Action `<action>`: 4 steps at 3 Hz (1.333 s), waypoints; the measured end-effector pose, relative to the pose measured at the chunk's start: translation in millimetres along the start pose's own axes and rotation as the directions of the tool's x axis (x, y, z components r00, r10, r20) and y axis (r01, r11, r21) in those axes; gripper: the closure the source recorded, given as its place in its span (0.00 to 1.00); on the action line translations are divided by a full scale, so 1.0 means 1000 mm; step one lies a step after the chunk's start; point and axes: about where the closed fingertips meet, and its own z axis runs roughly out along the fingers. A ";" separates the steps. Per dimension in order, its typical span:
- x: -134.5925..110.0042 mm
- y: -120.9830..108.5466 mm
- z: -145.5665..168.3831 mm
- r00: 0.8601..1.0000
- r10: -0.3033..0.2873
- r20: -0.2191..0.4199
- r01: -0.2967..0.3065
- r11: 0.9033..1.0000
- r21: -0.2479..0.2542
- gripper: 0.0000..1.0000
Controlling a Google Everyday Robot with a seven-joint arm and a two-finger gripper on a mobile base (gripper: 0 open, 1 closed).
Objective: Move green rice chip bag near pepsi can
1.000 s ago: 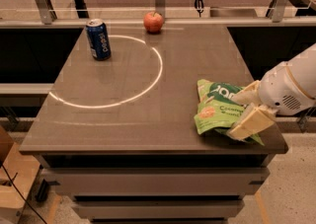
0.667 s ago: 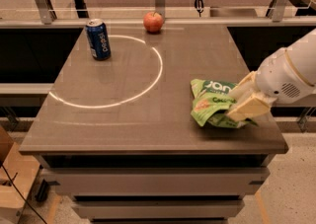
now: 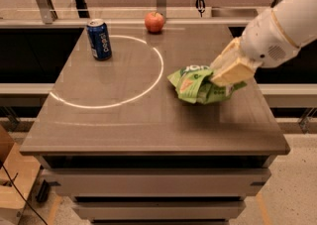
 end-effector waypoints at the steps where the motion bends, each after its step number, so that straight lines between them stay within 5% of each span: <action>1: -0.011 -0.007 -0.011 1.000 -0.018 0.014 0.018 0.999 0.028 1.00; 2: -0.009 -0.007 0.009 0.998 0.008 0.058 -0.009 1.000 0.013 1.00; 4: -0.044 -0.037 0.073 0.981 -0.037 0.188 0.041 0.999 -0.020 1.00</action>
Offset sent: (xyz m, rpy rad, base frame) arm 0.0173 0.0197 -0.0308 0.1390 0.0122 -0.0224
